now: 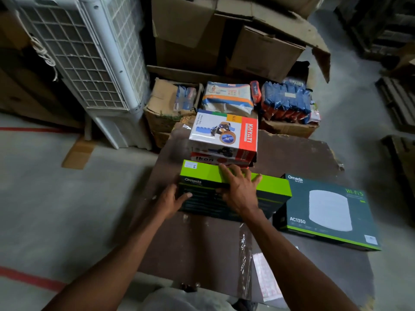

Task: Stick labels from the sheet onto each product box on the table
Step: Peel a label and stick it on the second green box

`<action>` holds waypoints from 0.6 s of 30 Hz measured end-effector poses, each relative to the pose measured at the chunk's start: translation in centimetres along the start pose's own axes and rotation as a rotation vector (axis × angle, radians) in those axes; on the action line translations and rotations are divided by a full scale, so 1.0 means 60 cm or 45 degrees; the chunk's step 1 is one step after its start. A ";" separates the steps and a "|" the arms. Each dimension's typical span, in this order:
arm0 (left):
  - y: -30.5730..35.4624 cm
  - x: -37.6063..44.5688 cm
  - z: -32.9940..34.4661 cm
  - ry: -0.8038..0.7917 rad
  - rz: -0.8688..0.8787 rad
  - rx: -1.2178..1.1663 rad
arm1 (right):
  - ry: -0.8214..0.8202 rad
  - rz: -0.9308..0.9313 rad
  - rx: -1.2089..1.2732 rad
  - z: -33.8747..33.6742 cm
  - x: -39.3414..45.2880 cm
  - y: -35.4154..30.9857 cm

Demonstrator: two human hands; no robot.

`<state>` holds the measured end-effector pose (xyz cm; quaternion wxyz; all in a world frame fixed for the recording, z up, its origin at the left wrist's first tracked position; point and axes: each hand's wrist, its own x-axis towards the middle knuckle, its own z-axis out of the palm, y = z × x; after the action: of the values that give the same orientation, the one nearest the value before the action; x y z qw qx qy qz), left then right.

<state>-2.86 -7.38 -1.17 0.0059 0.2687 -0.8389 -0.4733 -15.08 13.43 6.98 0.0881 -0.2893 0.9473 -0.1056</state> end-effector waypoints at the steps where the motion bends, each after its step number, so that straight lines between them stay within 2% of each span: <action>1: -0.005 -0.003 0.002 -0.084 -0.026 0.000 | 0.031 0.000 0.051 -0.007 0.000 0.003; 3: -0.002 -0.005 -0.001 -0.077 -0.024 -0.034 | 0.097 0.017 0.184 -0.021 -0.001 0.011; 7: 0.041 0.016 -0.039 0.159 0.409 -0.082 | 0.224 0.082 0.434 -0.048 -0.002 0.034; 10: 0.076 0.040 -0.062 0.295 0.602 0.158 | 0.271 0.100 0.717 -0.070 -0.008 0.059; 12: 0.113 0.043 -0.077 0.379 0.706 0.393 | 0.204 0.126 0.890 -0.077 -0.016 0.076; 15: 0.178 0.031 -0.093 0.407 0.809 0.653 | 0.099 0.173 0.965 -0.072 -0.030 0.098; 18: 0.229 0.023 -0.089 0.400 0.908 0.892 | 0.043 0.258 1.210 -0.060 -0.050 0.105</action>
<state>-8.75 -6.67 12.38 0.2021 0.0200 -0.9753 -0.0871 -16.76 20.78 9.16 0.2048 -0.1216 0.8190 -0.5220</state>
